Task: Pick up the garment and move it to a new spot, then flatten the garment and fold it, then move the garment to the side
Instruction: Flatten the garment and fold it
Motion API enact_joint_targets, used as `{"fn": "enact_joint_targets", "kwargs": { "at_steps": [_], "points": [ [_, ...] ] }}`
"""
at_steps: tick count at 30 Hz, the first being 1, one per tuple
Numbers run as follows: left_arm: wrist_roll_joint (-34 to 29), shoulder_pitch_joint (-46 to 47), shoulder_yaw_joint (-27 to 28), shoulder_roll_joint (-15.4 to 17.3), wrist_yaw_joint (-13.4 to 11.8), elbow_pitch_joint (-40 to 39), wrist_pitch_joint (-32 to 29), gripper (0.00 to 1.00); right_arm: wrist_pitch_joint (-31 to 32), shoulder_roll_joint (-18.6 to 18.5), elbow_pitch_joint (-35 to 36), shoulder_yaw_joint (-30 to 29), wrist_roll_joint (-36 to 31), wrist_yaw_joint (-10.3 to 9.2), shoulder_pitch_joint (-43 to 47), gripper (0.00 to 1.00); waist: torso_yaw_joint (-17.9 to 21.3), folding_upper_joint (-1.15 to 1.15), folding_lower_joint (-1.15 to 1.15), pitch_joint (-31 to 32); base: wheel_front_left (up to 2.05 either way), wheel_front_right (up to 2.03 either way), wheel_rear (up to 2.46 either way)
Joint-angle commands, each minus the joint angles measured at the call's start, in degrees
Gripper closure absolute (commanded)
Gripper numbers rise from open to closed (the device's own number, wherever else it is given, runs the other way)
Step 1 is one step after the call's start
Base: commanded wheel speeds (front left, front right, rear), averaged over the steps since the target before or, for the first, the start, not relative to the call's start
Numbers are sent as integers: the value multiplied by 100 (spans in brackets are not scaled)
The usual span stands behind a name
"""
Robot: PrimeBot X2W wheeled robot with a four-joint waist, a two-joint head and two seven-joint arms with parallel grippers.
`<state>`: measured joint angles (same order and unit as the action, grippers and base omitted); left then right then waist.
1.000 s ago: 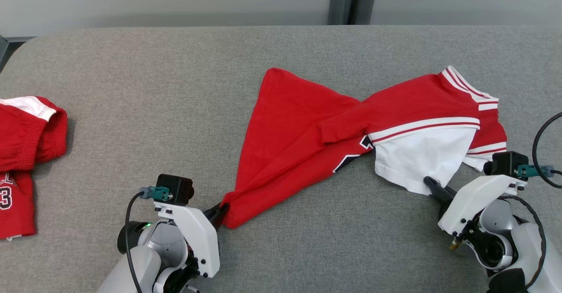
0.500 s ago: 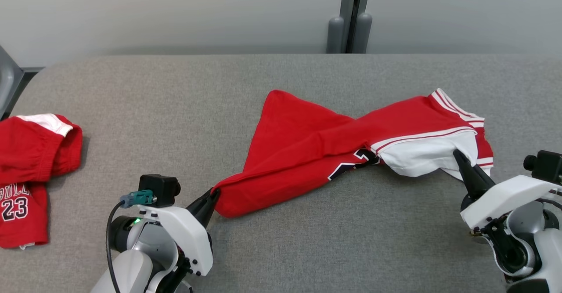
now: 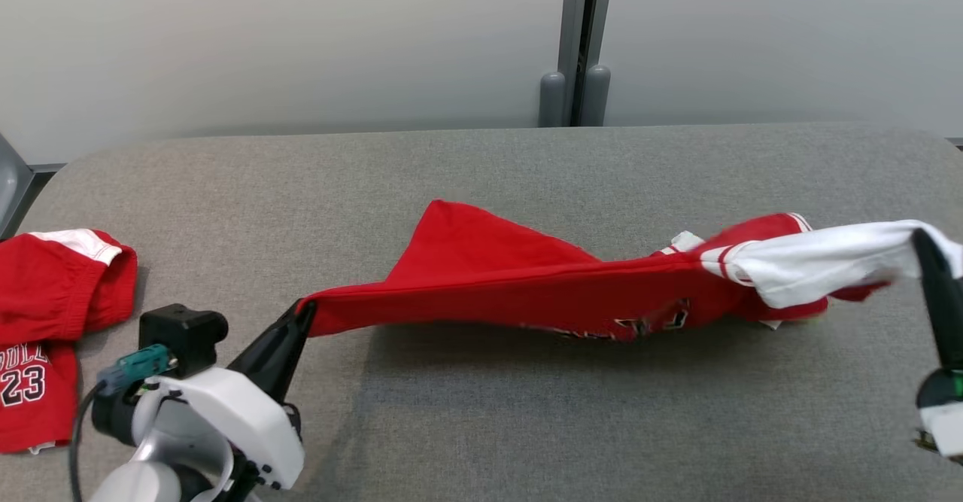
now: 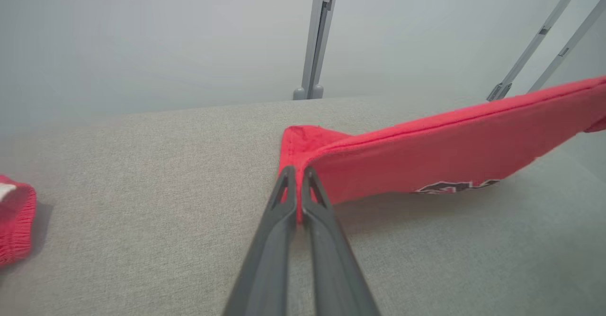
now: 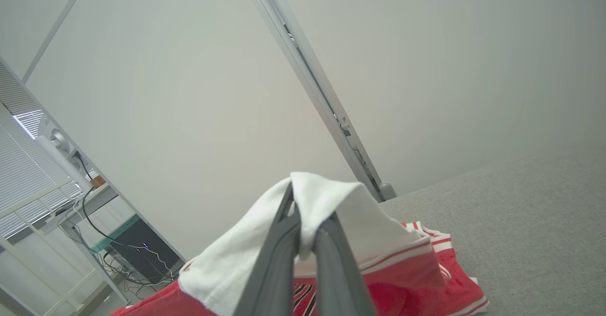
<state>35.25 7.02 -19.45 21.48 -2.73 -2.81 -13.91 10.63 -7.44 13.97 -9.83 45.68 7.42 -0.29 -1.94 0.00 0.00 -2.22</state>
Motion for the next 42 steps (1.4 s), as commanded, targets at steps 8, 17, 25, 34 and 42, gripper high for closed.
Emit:
{"fn": "enact_joint_targets", "kwargs": {
  "at_steps": [8, 17, 25, 34, 42],
  "points": [
    [45, -539, 150, 381, -313, -1041, -434, 100, 664, 297, 1506, -505, 136, 14, 721, 100, -15, 0, 0, -90, 0, 0, 0],
    [-137, 0, 10, 435, -125, -975, -469, 100, 933, 398, 1578, -284, 19, 15, 390, 100, -10, 0, 0, -412, 0, 0, 0],
    [-471, 1442, 51, 415, 69, -252, -358, 100, 850, 65, 989, 139, -521, 14, -823, 100, 143, 0, 0, -1121, 0, 0, 0],
    [-200, 3609, 316, 70, 578, 1839, 109, 100, 1241, 97, -986, 629, -569, 15, -3161, 100, 266, 0, 0, -2223, 0, 0, 0],
    [-586, 5901, 293, -9, 806, 3589, 838, 100, 1093, -101, -2648, 1046, -741, 15, -5857, 100, 287, 0, 0, -3265, 0, 0, 0]
  ]
}}
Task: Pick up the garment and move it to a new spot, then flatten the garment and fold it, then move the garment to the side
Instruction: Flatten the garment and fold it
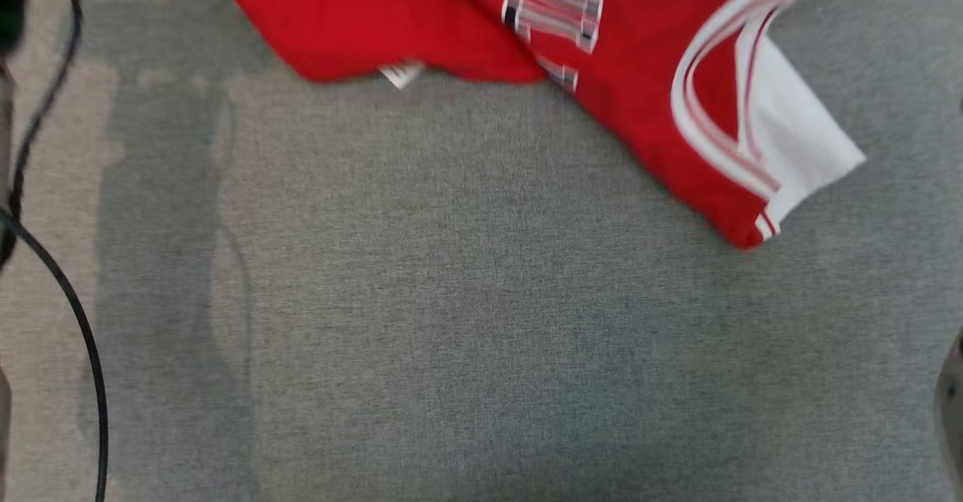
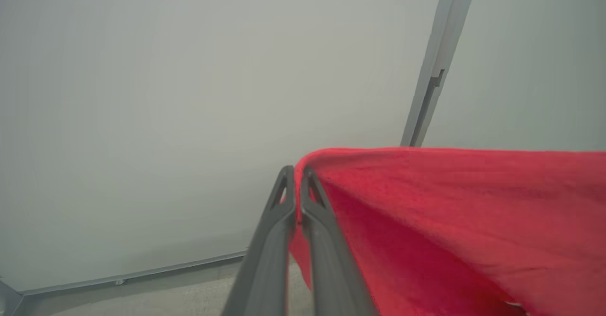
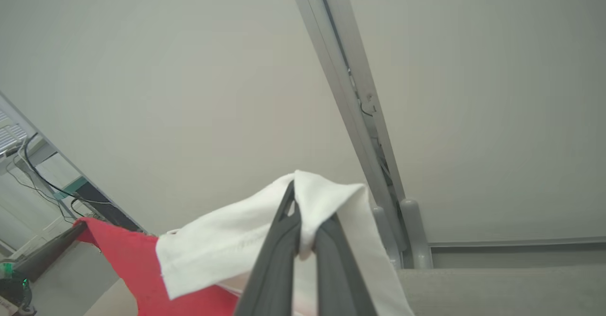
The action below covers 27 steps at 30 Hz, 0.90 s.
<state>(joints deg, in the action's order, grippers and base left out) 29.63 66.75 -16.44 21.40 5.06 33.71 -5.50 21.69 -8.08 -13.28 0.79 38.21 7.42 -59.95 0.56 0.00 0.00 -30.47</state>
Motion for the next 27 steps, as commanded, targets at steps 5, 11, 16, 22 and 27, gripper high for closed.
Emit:
{"fn": "enact_joint_targets", "kwargs": {
  "at_steps": [5, 11, 16, 22, 27],
  "points": [
    [-159, 1603, -50, -40, 114, 1229, 350, 100, -524, -32, -1473, 103, -297, 15, -1924, 100, 97, 0, 0, -900, 0, 0, 0],
    [-101, 2960, 48, -221, 124, 2103, 728, 100, -1463, -106, -2765, -64, -772, 9, -3575, 100, 53, 0, 0, -1063, 0, 0, 0],
    [-302, 3919, -83, -253, 52, 2606, 939, 100, -2391, -139, -3401, -59, -1123, 8, -4693, 100, 72, 0, 0, -1088, 0, 0, 0],
    [-299, 4374, -137, -355, 32, 3180, 924, 100, -2707, -92, -4032, 234, -1015, 8, -5127, 100, 44, 0, 0, -1075, 0, 0, 0],
    [-200, 4228, -182, -434, 101, 3676, 608, 100, -2537, -104, -4569, 687, -979, 8, -4986, 100, 64, 0, 0, -1109, 0, 0, 0]
  ]
}}
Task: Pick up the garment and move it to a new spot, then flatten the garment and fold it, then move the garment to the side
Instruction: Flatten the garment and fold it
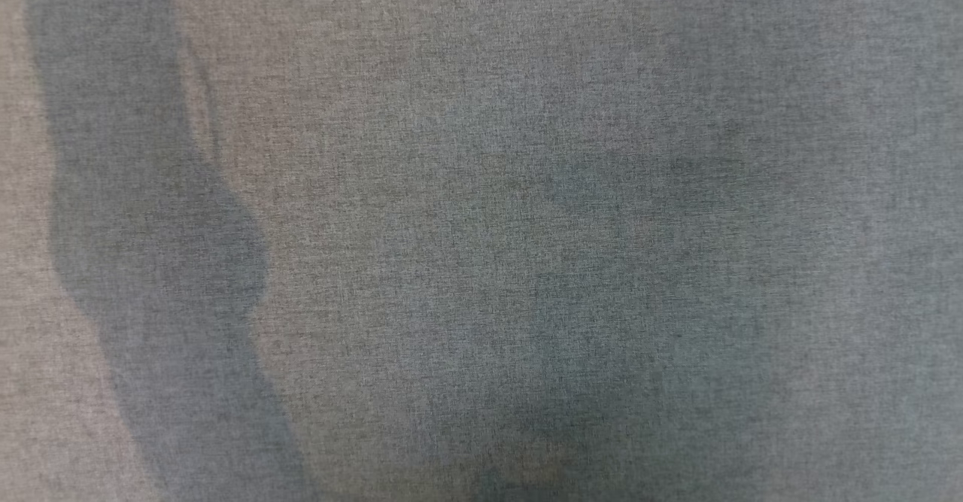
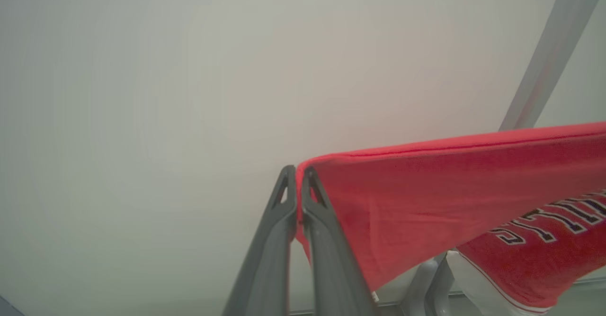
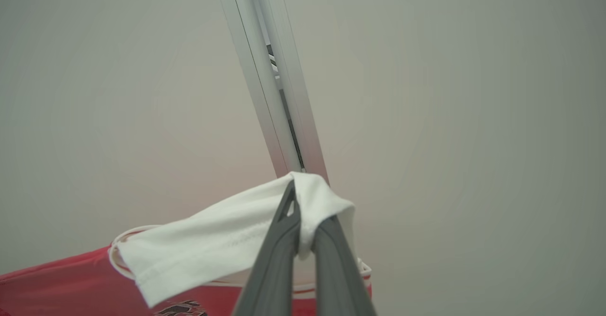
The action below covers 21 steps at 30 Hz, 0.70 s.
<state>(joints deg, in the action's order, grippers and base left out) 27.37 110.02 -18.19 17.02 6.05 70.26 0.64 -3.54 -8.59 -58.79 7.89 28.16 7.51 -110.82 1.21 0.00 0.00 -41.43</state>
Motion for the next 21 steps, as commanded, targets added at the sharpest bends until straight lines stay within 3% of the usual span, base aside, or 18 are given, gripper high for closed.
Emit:
{"fn": "enact_joint_targets", "kwargs": {
  "at_steps": [1, 9, 12, 21],
  "points": [
    [46, -124, -20, -21, 17, 83, -102, 100, -30, -40, -96, 18, 82, -1, 123, 100, -7, 0, 0, -41, 0, 0, 0],
    [118, -838, -257, -163, 134, 274, -549, 100, 314, 99, -218, 967, 389, 0, 904, 100, 12, 0, 0, -18, 0, 0, 0],
    [39, -1364, -463, -86, 134, 305, -537, 100, 457, -36, -123, 1431, 619, 0, 1477, 100, 33, 0, 0, 219, 0, 0, 0],
    [703, -2727, -695, -207, 143, -49, -593, 100, 895, -458, 590, 2341, 1714, 0, 3014, 100, -48, 0, 0, 987, 0, 0, 0]
  ]
}}
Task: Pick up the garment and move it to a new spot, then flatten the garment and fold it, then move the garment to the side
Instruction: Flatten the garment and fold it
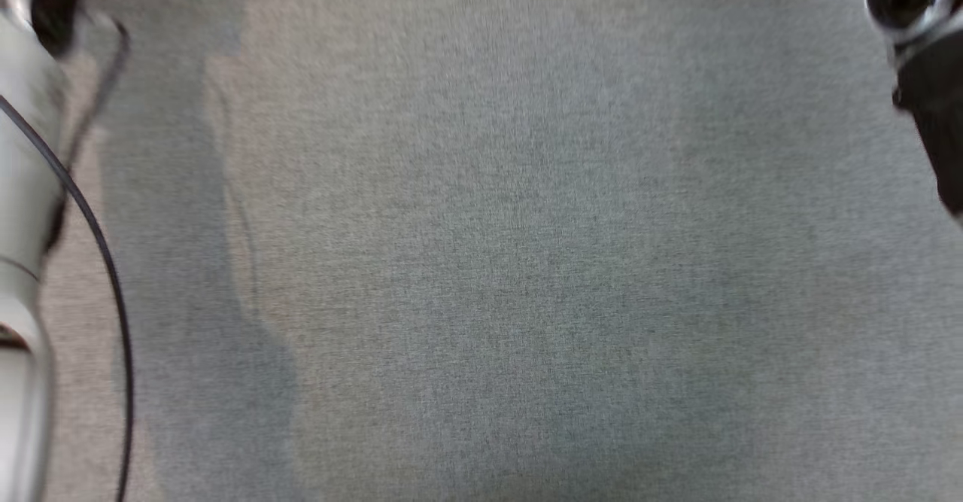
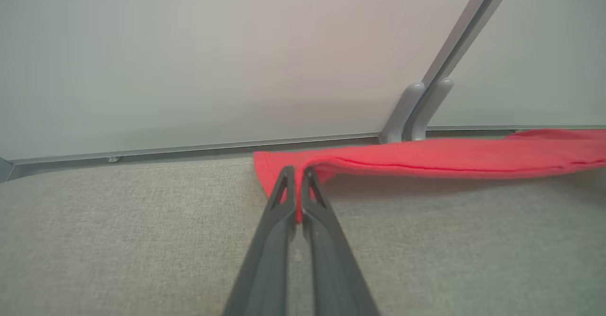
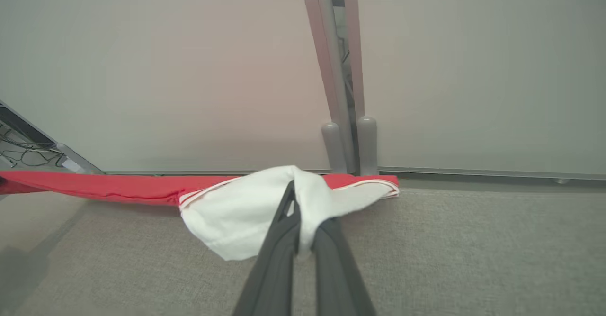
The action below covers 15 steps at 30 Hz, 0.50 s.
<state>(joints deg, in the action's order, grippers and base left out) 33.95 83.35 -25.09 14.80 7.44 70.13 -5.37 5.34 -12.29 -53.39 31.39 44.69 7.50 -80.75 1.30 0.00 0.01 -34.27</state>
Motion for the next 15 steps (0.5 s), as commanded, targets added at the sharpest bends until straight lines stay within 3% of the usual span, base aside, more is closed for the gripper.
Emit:
{"fn": "enact_joint_targets", "kwargs": {
  "at_steps": [1, 7, 15],
  "points": [
    [148, -264, -69, -1, 4, -122, -20, 100, 70, -149, 130, 81, 210, 2, 213, 100, -73, 0, -1, 405, 0, 0, 0],
    [839, -1361, -448, 41, 5, -786, 7, 100, 290, -453, 346, 455, 944, 2, 1285, 100, -213, 0, -1, 1158, 0, 0, 0],
    [1545, -2358, -1027, 351, 6, -1585, 72, 100, 372, -560, 642, 772, 1665, 2, 2274, 100, -273, 0, -1, 1826, 0, 0, 0]
  ]
}}
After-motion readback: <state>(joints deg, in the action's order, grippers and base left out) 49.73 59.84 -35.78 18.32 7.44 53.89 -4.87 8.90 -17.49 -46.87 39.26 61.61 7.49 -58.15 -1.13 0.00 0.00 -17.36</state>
